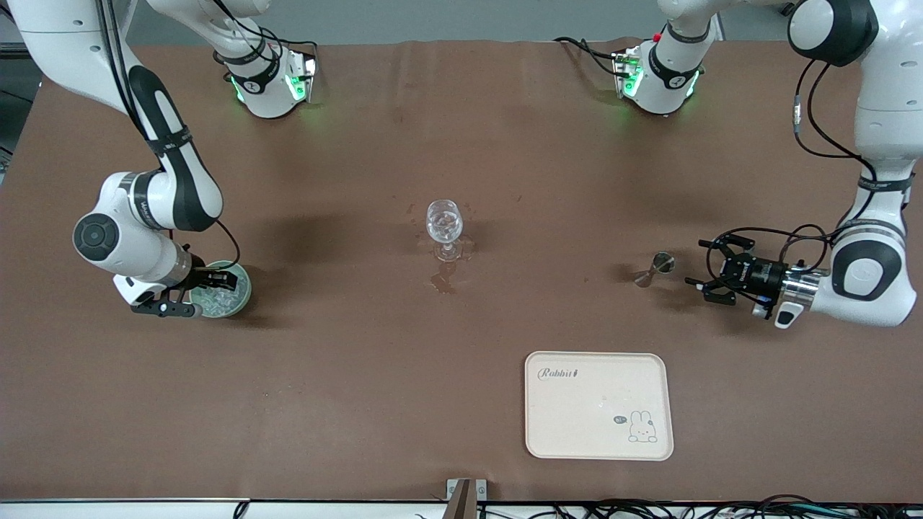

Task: Pour wine and add ice with both arms
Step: 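Grasp an ice cube with the right gripper while the left gripper grasps the jigger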

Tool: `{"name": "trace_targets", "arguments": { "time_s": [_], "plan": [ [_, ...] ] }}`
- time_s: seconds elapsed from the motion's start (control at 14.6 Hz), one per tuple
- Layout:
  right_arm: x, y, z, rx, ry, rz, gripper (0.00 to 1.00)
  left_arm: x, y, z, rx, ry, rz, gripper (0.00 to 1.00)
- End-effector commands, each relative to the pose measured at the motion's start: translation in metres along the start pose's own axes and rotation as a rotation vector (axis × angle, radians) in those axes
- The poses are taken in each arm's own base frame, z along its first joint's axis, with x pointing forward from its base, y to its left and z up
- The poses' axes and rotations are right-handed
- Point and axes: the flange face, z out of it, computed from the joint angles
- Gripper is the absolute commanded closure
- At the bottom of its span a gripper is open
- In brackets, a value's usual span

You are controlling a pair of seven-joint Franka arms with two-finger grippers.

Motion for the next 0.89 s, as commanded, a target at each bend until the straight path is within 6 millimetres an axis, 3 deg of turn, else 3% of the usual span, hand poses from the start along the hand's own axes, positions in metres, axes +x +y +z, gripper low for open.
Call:
{"name": "trace_targets", "arguments": {
  "time_s": [0.0,0.27,0.55,0.82],
  "plan": [
    [-0.010,0.001,0.006,0.010,0.017,0.008,0.42,0.016,0.007,0.015,-0.057,-0.053,0.048,0.05],
    [-0.014,0.001,0.012,0.010,0.028,0.009,0.46,0.017,0.024,0.042,-0.080,-0.068,0.068,0.10],
    [-0.015,0.001,0.013,0.011,0.023,0.010,0.46,0.017,0.026,0.056,-0.082,-0.093,0.074,0.14],
    [-0.015,0.001,0.013,0.011,0.021,0.011,0.53,0.020,0.024,0.062,-0.088,-0.103,0.063,0.22]
  ]
}}
